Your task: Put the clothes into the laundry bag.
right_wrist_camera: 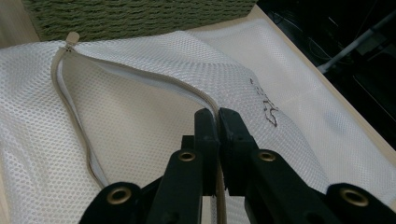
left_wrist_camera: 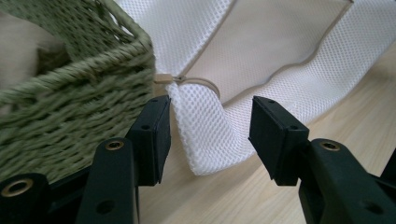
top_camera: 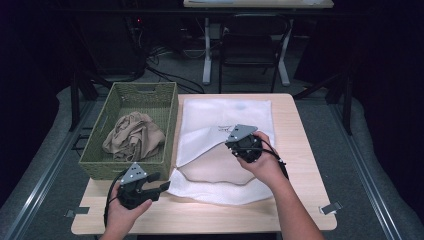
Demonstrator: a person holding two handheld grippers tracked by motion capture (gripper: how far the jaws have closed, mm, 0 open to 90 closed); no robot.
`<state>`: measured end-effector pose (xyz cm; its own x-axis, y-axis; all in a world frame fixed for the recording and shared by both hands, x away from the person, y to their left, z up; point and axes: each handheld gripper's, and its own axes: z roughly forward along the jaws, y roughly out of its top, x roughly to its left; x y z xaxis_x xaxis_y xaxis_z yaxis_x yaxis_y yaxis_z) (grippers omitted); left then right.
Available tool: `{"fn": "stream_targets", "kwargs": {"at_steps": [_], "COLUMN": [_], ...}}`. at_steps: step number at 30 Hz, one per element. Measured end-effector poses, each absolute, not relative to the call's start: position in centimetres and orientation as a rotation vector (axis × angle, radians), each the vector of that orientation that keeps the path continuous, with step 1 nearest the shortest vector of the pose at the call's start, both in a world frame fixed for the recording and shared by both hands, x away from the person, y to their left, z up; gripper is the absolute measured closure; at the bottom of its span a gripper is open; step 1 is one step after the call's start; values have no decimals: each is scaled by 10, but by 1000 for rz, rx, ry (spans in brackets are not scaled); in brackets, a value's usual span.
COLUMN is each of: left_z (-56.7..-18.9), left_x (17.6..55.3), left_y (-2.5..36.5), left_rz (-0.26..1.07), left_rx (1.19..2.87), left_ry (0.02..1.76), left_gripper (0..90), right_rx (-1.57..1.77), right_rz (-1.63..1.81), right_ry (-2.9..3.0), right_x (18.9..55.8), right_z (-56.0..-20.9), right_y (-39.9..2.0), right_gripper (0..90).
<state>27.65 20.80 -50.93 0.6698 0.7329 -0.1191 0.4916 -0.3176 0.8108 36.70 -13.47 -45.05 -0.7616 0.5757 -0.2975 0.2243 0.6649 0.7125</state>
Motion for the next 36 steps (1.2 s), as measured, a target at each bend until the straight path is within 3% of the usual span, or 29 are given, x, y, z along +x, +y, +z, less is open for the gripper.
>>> {"fn": "stream_targets", "kwargs": {"at_steps": [21,36], "left_z": [-488,-471], "left_x": [278,290], "left_y": [246,247], "left_rz": [423,434], "left_rx": [1903,1956], "left_ry": [1077,1127], "left_gripper": [455,332], "right_rx": [626,627], "right_rz": [930,928], "right_ry": [2363,2364], "right_x": [367,366], "right_z": [-449,-450], "right_y": [-138,-137], "right_gripper": [864,864]}}
